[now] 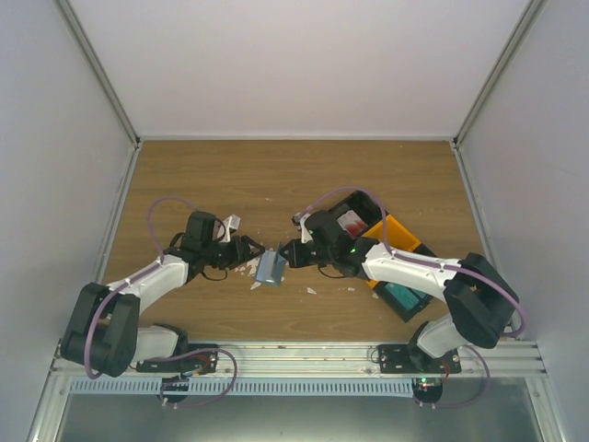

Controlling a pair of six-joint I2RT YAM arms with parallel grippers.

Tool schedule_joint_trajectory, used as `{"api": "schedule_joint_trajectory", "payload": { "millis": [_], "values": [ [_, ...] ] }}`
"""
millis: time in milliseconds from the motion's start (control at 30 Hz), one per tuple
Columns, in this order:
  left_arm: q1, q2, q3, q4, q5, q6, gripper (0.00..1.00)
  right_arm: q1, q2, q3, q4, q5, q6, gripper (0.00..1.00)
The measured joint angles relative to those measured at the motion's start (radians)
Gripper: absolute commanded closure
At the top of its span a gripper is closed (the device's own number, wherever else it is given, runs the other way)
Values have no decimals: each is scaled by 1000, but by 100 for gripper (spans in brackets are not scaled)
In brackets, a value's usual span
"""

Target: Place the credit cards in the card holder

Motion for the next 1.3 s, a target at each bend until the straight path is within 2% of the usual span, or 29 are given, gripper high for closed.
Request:
{"api": "schedule_joint_trajectory", "payload": {
  "millis": [233, 367, 700, 900, 1067, 1200, 1300],
  "values": [
    [0, 79, -23, 111, 119, -14, 57, -45, 0, -39, 11, -10, -74, 99],
    [0, 139, -25, 154, 166, -27, 58, -66, 0, -48, 5, -10, -112, 100],
    [-31, 251, -25, 192, 169, -38, 57, -85, 1, -60, -37, 44, -148, 100],
    [-79, 307, -13, 195, 169, -39, 55, -86, 9, -60, -86, 158, -142, 99],
    [-109, 324, 18, 194, 146, -43, 52, -86, 58, -60, -126, 253, -140, 93],
    [-130, 330, 32, 193, 125, -48, 52, -86, 95, -59, -148, 299, -138, 83],
    [-138, 338, 39, 193, 119, -48, 53, -85, 110, -58, -164, 322, -136, 72]
  ]
}}
